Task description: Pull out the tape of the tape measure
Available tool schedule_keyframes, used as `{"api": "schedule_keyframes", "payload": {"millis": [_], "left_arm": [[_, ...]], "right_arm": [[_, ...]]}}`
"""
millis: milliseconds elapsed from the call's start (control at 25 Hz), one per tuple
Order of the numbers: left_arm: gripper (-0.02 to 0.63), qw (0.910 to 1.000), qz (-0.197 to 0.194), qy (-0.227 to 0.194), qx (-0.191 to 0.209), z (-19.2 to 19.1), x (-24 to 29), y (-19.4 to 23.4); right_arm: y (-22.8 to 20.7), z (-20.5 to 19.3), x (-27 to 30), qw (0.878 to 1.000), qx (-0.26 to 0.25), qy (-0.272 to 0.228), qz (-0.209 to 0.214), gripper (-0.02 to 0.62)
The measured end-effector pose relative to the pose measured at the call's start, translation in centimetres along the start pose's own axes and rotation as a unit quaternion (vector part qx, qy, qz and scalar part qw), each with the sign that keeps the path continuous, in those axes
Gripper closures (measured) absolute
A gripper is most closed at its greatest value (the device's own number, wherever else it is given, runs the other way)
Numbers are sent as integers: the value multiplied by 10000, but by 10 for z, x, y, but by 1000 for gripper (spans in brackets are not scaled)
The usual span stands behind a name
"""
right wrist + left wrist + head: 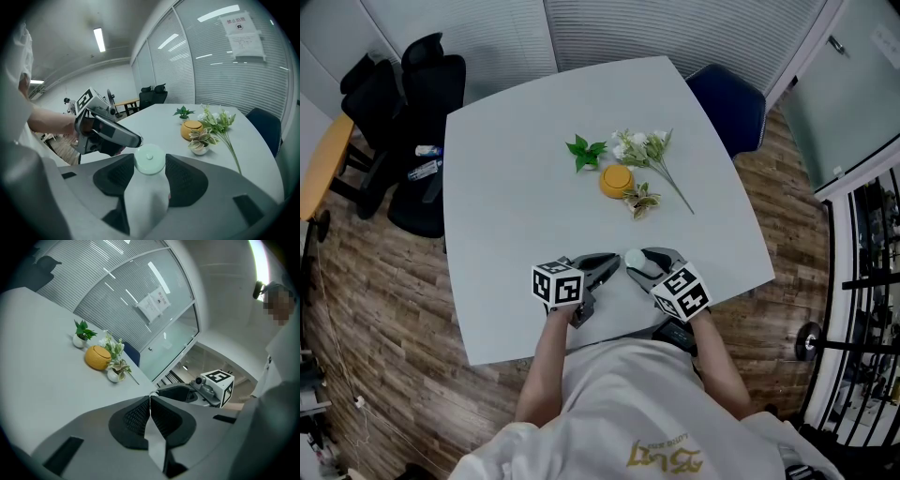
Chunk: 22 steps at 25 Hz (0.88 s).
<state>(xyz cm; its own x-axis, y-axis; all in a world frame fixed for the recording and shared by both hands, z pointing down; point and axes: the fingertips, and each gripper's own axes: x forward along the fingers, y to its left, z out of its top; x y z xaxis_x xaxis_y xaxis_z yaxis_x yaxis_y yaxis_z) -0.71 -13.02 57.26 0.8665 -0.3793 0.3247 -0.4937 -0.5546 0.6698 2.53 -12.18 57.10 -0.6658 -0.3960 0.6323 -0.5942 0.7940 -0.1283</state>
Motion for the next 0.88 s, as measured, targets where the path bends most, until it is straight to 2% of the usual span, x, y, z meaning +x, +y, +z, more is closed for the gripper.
{"api": "schedule_keyframes", "payload": {"millis": [880], "left_arm": [[597, 9998, 131, -72, -134, -1, -11, 11]], "right_arm": [[-7, -8, -4, 9999, 98, 92, -98, 370]]}}
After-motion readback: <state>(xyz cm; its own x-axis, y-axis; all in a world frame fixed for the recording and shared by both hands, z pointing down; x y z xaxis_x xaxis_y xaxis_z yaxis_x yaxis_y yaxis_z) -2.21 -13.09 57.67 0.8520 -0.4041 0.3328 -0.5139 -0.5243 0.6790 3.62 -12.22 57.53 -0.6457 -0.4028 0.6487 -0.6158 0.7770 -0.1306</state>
